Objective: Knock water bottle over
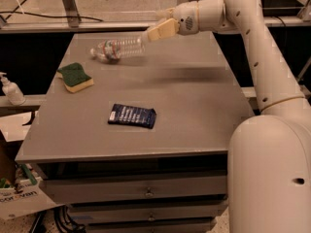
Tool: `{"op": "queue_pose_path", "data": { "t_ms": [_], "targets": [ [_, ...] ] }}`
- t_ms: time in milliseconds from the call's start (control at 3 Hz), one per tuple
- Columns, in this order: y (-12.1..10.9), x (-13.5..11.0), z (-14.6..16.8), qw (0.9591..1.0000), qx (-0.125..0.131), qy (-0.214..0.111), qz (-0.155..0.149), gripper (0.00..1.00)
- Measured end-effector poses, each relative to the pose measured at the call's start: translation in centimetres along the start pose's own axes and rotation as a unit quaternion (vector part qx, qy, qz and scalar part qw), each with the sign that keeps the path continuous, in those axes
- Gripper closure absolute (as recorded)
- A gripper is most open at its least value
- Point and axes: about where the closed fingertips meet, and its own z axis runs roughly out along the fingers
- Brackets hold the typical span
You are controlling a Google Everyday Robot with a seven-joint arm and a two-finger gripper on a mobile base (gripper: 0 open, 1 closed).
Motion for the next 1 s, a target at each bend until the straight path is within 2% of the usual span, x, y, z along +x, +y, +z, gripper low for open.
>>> {"op": "queue_pose_path", "data": {
  "t_ms": [333,667,1000],
  "targets": [
    [2.1,-0.2,-0.5,0.9996,-0.029,-0.001,0.001,0.0],
    [3.2,-0.2,-1.8,0.9993,-0.036,-0.001,-0.005,0.0],
    [3.1,0.0,-3.1,0.9996,-0.027,-0.001,-0.01,0.0]
  ]
}}
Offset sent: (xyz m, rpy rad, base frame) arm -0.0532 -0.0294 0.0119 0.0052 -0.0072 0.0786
